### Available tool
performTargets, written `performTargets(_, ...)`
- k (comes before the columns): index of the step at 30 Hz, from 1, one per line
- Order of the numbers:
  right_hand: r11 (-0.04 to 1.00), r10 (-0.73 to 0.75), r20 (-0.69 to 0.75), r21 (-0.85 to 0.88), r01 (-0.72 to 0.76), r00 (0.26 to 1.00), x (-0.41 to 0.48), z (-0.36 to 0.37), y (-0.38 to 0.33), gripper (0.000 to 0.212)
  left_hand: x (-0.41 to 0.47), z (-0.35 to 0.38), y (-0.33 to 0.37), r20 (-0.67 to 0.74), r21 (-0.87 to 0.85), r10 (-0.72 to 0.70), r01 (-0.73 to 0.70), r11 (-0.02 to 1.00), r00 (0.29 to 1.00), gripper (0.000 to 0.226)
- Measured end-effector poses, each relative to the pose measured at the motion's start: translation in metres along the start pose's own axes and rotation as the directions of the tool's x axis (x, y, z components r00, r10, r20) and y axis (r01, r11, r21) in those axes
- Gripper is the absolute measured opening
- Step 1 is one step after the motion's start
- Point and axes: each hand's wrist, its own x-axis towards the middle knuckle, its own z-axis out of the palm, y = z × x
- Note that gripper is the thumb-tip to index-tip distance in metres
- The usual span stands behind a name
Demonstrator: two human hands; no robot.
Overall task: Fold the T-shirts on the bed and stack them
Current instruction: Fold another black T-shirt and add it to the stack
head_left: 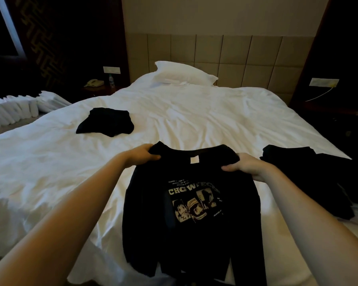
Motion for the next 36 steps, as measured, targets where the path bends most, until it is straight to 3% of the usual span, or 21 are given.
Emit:
performTargets(2,0.999,-0.033,-0.138,-0.024,0.03,0.99,0.012,-0.008,-0.002,0.019,0.012,-0.011,-0.008,0.011,-0.005,0.011,-0.011,1.0,1.0,0.028)
performTargets(5,0.99,-0.048,-0.267,-0.138,0.011,0.963,0.035,-0.019,0.0,0.015,0.031,-0.025,-0.018,0.074,0.144,-0.04,0.029,0.989,0.996,0.018)
performTargets(8,0.982,-0.033,-0.301,-0.185,-0.024,0.953,0.059,-0.026,0.002,0.019,0.053,-0.034,-0.024,0.093,0.242,-0.093,0.068,0.968,0.991,0.014)
performTargets(11,0.991,0.012,-0.267,-0.125,-0.047,0.964,0.08,-0.031,0.005,0.021,0.076,-0.039,-0.026,0.129,0.313,-0.19,0.142,0.939,0.973,0.021)
performTargets(15,0.986,0.013,-0.31,-0.152,-0.063,0.951,0.117,-0.041,0.02,0.043,0.106,-0.042,-0.026,0.177,0.611,-0.378,0.2,0.766,0.909,0.034)
performTargets(18,0.963,-0.013,-0.337,-0.259,-0.08,0.942,0.141,-0.045,0.029,0.043,0.126,-0.043,-0.029,0.058,0.752,-0.38,0.21,0.625,0.923,0.04)
performTargets(20,0.95,-0.027,-0.33,-0.301,-0.078,0.944,0.156,-0.047,0.029,0.039,0.142,-0.044,-0.034,0.013,0.642,-0.398,0.298,0.707,0.917,0.026)
performTargets(22,0.928,-0.022,-0.321,-0.358,-0.1,0.947,0.17,-0.051,0.028,0.034,0.16,-0.046,-0.04,0.048,0.351,-0.451,0.407,0.843,0.891,0.021)
performTargets(24,0.892,0.053,-0.253,-0.424,-0.16,0.966,0.181,-0.057,0.028,0.028,0.172,-0.048,-0.044,0.084,0.148,-0.43,0.416,0.897,0.899,0.023)
performTargets(26,0.823,0.177,-0.156,-0.518,-0.233,0.972,0.192,-0.063,0.026,0.022,0.184,-0.047,-0.052,0.094,0.079,-0.401,0.394,0.916,0.911,0.024)
performTargets(29,0.673,0.272,-0.175,-0.669,-0.317,0.946,0.206,-0.071,0.021,0.031,0.203,-0.043,-0.06,0.069,0.163,-0.379,0.364,0.917,0.923,0.008)
performTargets(30,0.667,0.295,-0.195,-0.659,-0.347,0.935,0.213,-0.072,0.019,0.033,0.21,-0.043,-0.061,0.066,0.223,-0.383,0.361,0.906,0.921,0.012)
performTargets(34,0.718,0.482,-0.262,-0.43,-0.548,0.836,0.24,-0.074,0.007,0.026,0.236,-0.042,-0.052,0.002,0.475,-0.361,0.317,0.821,0.933,0.024)
performTargets(36,0.768,0.439,-0.373,-0.317,-0.557,0.817,0.259,-0.074,0.0,0.018,0.247,-0.043,-0.039,-0.135,0.613,-0.251,0.28,0.739,0.958,0.032)
